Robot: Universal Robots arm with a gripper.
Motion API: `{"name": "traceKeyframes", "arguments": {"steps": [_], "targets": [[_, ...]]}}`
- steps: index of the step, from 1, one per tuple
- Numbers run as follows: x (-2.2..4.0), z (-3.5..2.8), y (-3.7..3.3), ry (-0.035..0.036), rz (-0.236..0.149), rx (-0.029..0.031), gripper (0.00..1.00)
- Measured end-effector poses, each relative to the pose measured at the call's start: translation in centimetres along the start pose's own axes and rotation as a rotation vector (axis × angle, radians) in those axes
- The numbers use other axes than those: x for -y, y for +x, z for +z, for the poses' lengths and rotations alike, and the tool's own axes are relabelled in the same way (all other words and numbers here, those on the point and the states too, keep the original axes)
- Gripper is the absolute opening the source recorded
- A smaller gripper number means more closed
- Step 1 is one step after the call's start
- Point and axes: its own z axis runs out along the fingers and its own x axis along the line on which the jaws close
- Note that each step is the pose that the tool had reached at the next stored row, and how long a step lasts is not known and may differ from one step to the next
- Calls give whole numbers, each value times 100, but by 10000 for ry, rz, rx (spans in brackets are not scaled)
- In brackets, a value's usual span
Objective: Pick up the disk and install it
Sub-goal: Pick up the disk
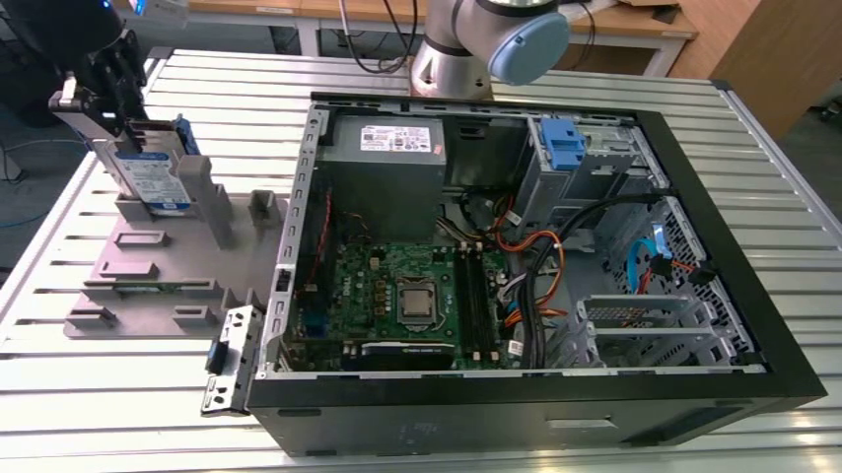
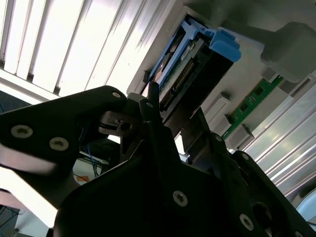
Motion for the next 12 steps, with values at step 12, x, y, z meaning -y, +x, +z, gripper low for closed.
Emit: {"name": "traceKeyframes", "arguments": {"steps": [12], "targets": [[30, -41, -1, -1, 4, 0, 44]]}}
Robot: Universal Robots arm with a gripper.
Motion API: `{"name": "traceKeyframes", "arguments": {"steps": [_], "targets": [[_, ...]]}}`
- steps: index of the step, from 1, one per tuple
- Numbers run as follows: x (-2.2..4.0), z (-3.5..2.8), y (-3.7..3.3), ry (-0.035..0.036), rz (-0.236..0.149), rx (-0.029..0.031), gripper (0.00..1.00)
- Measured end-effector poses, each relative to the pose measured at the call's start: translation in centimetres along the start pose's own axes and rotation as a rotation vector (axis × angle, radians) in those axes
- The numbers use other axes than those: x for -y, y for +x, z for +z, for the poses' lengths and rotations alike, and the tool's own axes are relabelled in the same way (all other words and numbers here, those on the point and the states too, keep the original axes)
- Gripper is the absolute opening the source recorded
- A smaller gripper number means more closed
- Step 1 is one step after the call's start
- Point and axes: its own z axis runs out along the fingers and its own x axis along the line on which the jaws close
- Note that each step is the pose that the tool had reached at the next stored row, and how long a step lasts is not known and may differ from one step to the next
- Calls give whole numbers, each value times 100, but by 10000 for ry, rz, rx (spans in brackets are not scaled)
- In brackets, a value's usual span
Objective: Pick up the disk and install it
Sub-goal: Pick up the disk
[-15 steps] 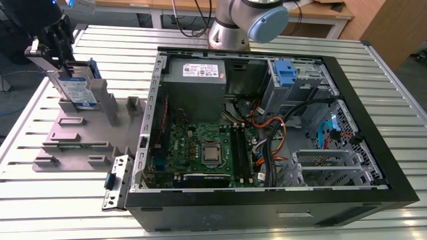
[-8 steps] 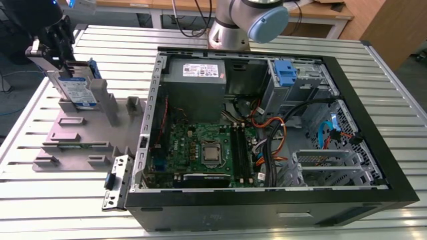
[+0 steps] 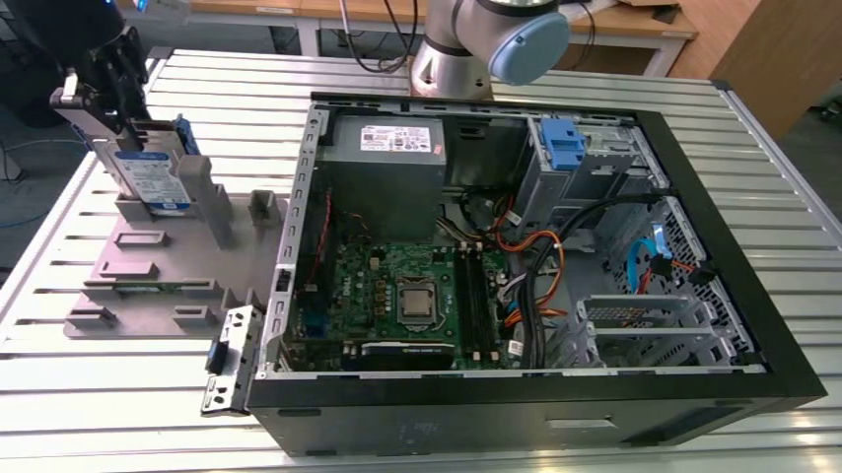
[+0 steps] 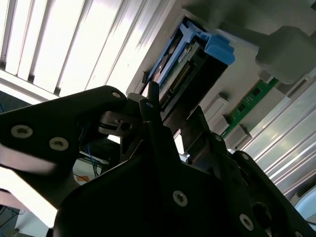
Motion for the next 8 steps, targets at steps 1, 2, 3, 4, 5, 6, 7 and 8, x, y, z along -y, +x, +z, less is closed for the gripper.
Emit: {"name": "traceKeyframes", "arguments": {"steps": [1, 2, 3, 4, 5, 6, 7, 8], "targets": [[0, 0, 0, 2, 0, 1, 44], [0, 0, 0, 2, 0, 1, 44], [0, 0, 0, 2, -1, 1, 44], [0, 0, 0, 2, 0, 2, 44], [0, -1, 0, 1, -1, 1, 44], [0, -1, 0, 1, 0, 1, 44], [0, -1, 0, 1, -1, 2, 44], [1, 3, 3, 1, -1, 2, 44]]}}
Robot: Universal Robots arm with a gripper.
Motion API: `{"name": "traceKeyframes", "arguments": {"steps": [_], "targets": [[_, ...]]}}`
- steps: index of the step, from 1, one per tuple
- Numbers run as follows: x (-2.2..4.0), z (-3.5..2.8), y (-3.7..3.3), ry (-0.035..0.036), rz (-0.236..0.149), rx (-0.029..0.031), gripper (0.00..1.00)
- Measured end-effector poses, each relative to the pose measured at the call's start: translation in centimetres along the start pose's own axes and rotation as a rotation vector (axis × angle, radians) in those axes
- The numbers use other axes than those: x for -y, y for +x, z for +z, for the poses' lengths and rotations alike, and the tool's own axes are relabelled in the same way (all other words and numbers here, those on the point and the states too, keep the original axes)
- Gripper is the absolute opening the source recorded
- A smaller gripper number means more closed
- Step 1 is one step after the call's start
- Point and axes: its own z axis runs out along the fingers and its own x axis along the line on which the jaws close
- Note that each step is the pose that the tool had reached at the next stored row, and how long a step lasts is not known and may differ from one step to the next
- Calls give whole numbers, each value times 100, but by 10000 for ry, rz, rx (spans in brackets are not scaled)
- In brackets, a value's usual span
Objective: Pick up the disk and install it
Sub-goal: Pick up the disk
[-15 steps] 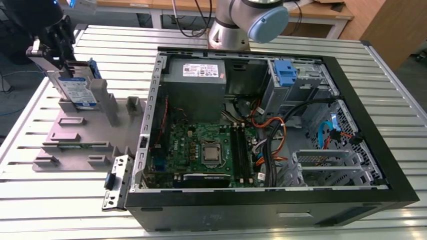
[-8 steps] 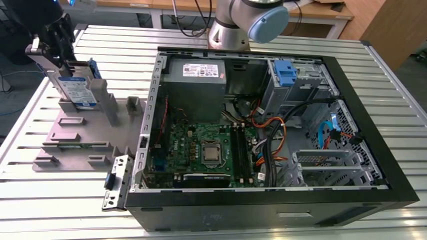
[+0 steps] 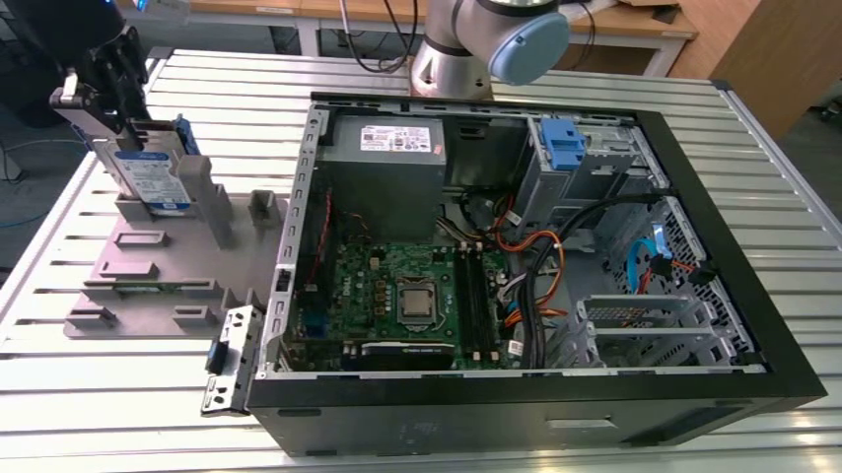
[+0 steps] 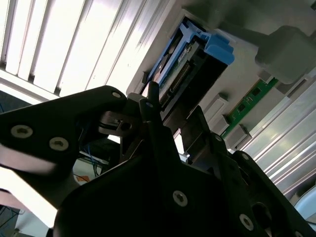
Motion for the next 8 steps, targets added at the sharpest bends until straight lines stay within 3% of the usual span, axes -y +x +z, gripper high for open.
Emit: {"name": "traceKeyframes", "arguments": {"steps": [8], "targets": [[-4, 12, 2, 3, 1, 2, 44]]}}
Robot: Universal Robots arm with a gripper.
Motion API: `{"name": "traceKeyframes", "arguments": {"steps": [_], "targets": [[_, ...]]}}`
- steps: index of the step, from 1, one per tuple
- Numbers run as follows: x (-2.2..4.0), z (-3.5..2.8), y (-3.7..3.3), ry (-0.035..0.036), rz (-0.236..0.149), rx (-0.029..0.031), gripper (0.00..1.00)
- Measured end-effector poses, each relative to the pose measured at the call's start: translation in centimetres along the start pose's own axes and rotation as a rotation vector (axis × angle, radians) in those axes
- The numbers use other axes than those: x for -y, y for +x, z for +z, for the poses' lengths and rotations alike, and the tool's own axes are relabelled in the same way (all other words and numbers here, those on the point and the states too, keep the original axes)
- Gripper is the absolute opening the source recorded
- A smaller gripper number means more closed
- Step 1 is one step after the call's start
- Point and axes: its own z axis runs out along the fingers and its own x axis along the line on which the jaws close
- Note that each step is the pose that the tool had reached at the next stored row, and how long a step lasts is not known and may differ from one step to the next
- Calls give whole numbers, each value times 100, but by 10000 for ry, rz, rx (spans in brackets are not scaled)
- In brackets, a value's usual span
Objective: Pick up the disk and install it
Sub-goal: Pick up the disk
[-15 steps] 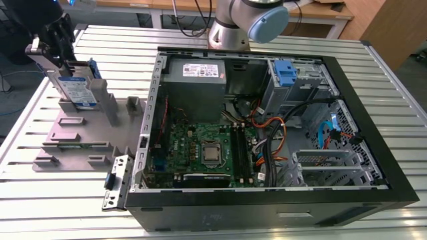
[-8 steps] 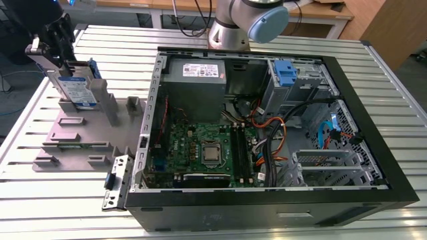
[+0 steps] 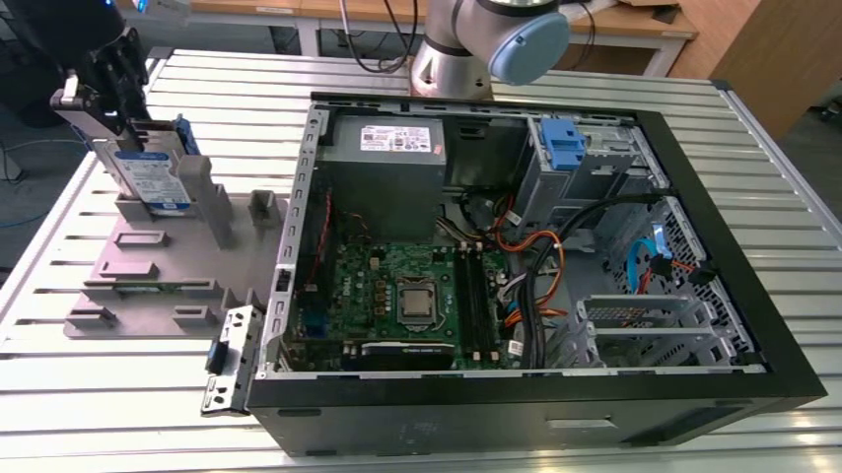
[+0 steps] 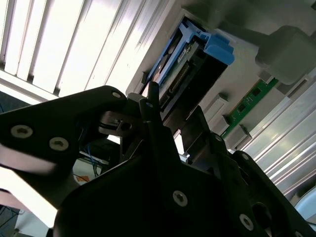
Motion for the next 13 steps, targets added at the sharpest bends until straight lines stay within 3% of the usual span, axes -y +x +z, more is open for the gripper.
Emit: {"name": "traceKeyframes", "arguments": {"steps": [8, 13], "targets": [[-14, 0, 0, 0, 0, -1, 44], [-16, 1, 0, 0, -15, -1, 52]]}}
